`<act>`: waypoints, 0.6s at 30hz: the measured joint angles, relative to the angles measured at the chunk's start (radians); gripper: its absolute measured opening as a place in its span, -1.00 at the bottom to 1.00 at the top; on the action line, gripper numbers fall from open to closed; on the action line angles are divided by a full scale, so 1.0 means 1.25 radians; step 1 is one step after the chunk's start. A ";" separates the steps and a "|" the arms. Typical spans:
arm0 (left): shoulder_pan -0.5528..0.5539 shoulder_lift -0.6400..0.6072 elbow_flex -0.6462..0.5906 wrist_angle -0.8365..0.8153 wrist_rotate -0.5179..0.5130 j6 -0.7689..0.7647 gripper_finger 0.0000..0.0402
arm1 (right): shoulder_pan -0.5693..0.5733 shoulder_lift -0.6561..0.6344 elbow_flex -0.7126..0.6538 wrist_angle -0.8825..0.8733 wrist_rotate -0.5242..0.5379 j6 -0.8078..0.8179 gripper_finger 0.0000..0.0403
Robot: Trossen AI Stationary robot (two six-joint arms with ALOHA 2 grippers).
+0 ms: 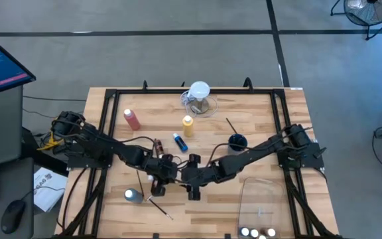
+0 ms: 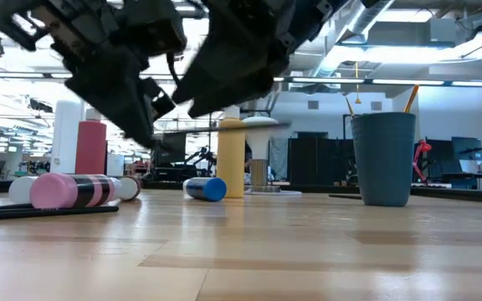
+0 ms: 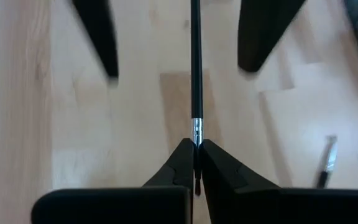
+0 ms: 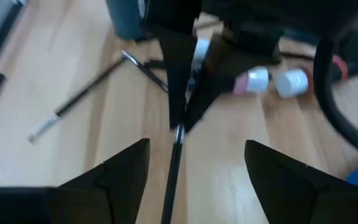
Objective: Pick & Place Paint Supplies
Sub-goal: Put the black silver paintbrush into the blue cup
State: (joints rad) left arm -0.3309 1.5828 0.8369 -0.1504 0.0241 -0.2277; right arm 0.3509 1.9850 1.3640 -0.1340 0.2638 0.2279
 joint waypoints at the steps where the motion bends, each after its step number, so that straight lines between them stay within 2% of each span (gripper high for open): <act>1: 0.000 0.000 0.005 0.001 0.000 0.006 -0.99 | 0.001 0.000 0.000 0.008 0.000 -0.005 0.26; 10: 0.000 0.000 0.025 0.001 -0.022 0.012 -1.00 | 0.006 0.000 0.000 -0.012 -0.006 -0.007 0.19; 14: 0.000 0.000 0.025 0.001 -0.026 0.012 -1.00 | 0.010 0.000 0.000 -0.007 -0.007 -0.007 0.02; 18: 0.000 0.000 0.025 0.001 -0.031 0.011 -1.00 | 0.006 0.000 0.000 -0.017 -0.023 -0.007 -0.22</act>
State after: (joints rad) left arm -0.3305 1.5829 0.8684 -0.1493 -0.0150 -0.2134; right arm 0.3588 1.9846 1.3640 -0.1550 0.2344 0.2197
